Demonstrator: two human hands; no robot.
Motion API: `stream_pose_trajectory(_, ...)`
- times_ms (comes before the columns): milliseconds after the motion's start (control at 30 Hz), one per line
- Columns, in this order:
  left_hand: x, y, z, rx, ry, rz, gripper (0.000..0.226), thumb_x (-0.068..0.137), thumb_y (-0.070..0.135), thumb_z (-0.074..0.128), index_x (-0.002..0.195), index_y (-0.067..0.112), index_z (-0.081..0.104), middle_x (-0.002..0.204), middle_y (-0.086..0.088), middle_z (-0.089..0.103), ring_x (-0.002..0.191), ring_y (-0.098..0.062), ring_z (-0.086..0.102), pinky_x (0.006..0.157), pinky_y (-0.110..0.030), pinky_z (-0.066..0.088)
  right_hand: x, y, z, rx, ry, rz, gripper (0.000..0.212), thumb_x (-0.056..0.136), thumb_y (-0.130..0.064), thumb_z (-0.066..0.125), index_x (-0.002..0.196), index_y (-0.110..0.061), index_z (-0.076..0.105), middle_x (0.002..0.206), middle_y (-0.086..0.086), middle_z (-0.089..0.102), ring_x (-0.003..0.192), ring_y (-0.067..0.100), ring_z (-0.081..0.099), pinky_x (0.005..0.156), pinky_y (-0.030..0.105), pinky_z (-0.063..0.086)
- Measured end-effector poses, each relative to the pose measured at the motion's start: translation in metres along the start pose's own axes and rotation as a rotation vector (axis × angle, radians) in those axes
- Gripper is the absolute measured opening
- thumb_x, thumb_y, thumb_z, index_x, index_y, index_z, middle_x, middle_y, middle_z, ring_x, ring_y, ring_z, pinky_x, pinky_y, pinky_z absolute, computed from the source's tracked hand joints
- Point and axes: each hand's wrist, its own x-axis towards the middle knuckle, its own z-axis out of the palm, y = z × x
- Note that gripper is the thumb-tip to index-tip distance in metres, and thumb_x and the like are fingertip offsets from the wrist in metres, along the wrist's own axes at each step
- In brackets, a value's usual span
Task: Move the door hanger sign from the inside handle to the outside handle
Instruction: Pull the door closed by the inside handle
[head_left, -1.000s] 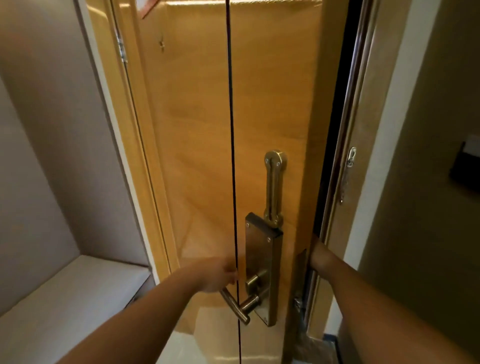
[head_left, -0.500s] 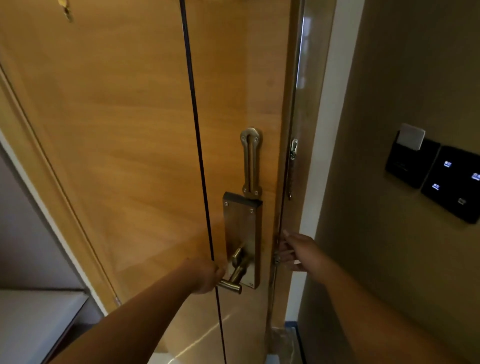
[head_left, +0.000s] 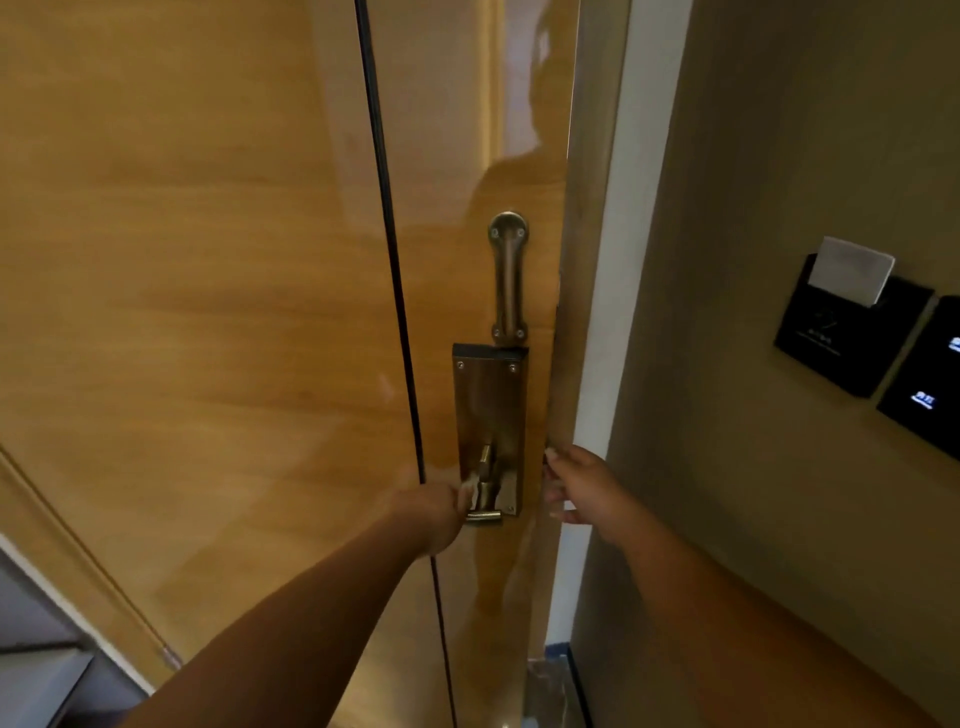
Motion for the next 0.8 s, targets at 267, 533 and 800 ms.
stream_pose_trajectory(267,0.069,0.005,0.015,-0.409,-0.072,-0.093,0.072,0.088,0.067,0.019,0.111,0.014,0.061,0.106,-0.017,0.065,0.093,-0.029,0.059,0.080,-0.035,0.043,0.064,-0.001,-0.005,-0.028,0.040,0.075,0.044,0.092,-0.034,0.054,0.133,-0.019,0.047,0.120,0.013,0.059,0.092,0.022,0.062,0.074,0.032,0.054)
stream_pose_trajectory(533,0.131,0.003,0.027,-0.696,-0.044,-0.201,0.062,0.086,0.069,0.024,0.116,0.026,0.058,0.109,-0.015,0.064,0.089,-0.024,0.057,0.077,-0.035,0.042,0.111,-0.014,-0.012,0.072,0.009,0.206,0.014,0.090,-0.019,0.058,0.100,-0.009,0.058,0.092,0.015,0.060,0.069,0.022,0.057,0.096,0.049,0.049)
stream_pose_trajectory(800,0.178,0.001,0.030,-0.720,0.056,-0.226,0.057,0.093,0.055,0.027,0.112,0.013,0.060,0.114,-0.018,0.063,0.104,-0.035,0.058,0.081,-0.035,0.038,0.146,-0.012,0.005,-0.190,-0.088,0.246,0.015,0.092,-0.025,0.053,0.103,-0.018,0.060,0.085,0.000,0.067,0.068,0.012,0.065,0.048,0.016,0.051)
